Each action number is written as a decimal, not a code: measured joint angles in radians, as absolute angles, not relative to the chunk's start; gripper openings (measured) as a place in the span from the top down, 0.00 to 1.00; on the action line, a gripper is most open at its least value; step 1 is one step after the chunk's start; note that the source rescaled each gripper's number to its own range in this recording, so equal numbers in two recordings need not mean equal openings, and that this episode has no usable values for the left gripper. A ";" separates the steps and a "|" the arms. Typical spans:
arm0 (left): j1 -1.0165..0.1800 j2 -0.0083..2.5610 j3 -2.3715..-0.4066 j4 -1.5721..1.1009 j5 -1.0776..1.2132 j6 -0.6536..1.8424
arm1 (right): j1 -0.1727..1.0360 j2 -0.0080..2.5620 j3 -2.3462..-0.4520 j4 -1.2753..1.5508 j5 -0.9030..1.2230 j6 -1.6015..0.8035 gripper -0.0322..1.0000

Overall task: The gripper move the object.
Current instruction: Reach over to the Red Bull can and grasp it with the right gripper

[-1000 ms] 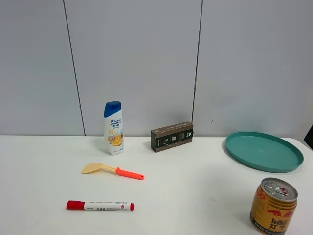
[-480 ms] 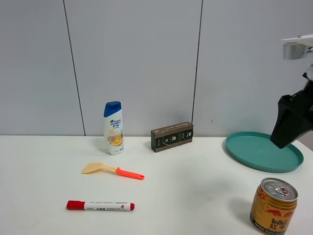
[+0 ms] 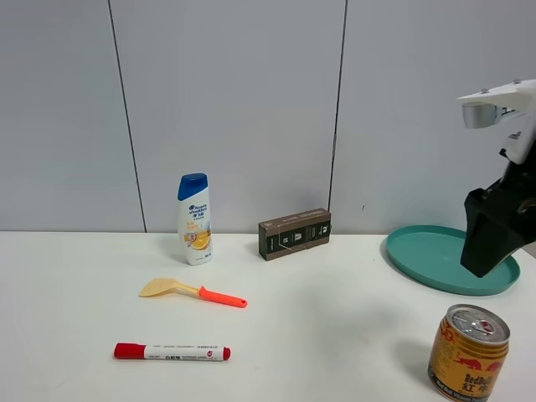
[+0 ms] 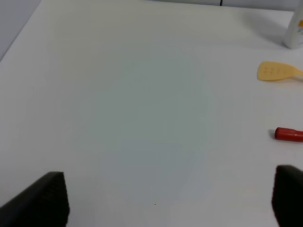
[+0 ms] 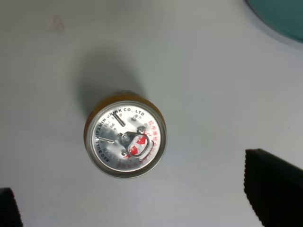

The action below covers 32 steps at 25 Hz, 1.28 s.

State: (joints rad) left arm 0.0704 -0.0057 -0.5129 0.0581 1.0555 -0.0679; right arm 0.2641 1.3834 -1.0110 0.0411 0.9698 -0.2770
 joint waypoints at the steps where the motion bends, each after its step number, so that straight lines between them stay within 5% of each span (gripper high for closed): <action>1: 0.070 -0.006 -0.513 0.058 1.056 -0.068 | 0.264 1.389 -1.011 0.038 0.970 -0.277 0.15; 32: 0.070 -0.006 -0.513 0.058 1.056 -0.068 | 0.264 1.770 -1.012 0.041 0.822 -0.295 0.18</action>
